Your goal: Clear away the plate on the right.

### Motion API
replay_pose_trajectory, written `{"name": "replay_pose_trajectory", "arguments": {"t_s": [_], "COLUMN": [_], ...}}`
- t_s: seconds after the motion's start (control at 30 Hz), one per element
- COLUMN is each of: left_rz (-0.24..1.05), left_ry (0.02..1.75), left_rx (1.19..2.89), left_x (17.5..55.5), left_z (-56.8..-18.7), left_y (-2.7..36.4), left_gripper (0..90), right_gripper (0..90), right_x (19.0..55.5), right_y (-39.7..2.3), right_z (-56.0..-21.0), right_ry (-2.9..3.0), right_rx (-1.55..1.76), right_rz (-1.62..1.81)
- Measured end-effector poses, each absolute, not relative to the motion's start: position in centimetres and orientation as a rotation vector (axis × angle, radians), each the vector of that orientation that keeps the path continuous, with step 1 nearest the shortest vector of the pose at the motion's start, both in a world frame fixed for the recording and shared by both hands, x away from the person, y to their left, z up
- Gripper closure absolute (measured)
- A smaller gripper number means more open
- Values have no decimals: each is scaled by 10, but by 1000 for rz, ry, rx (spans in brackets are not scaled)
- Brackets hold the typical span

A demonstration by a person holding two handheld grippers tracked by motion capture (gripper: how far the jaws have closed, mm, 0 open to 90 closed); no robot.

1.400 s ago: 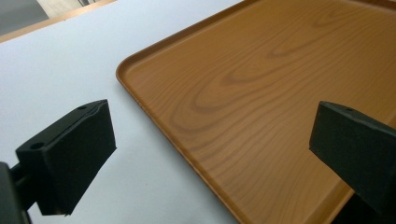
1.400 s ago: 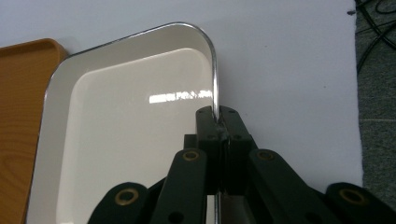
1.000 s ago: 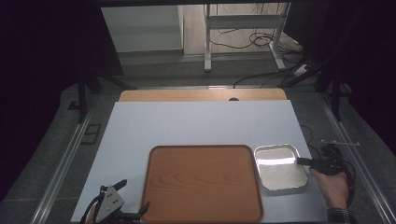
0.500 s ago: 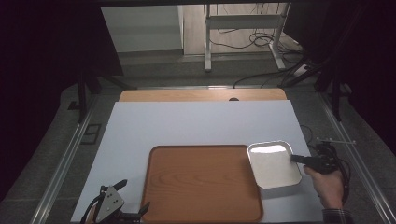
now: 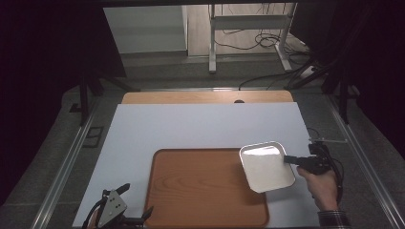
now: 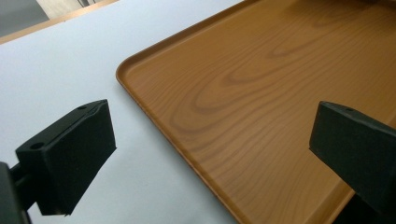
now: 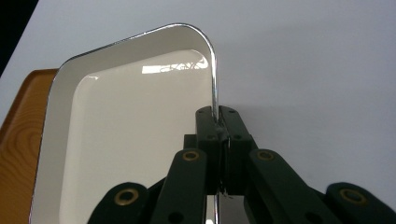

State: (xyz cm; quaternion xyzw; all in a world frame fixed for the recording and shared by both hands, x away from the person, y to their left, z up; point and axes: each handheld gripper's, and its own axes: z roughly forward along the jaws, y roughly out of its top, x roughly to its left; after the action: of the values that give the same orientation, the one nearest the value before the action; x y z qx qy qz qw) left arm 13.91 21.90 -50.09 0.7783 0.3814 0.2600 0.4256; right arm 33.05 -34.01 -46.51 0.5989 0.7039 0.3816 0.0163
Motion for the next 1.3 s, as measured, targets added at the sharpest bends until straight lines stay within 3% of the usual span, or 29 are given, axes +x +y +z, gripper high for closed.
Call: {"name": "replay_pose_trajectory", "arguments": {"t_s": [1.3], "left_rz": [655], "left_ry": [944], "left_rx": [1948], "left_x": [139], "left_z": [-501], "left_y": [219], "left_gripper": [0], "right_gripper": [878], "right_x": [354], "right_y": [-206], "right_z": [-488], "right_ry": [2427], "right_rx": [1769], "right_rz": [1187]}}
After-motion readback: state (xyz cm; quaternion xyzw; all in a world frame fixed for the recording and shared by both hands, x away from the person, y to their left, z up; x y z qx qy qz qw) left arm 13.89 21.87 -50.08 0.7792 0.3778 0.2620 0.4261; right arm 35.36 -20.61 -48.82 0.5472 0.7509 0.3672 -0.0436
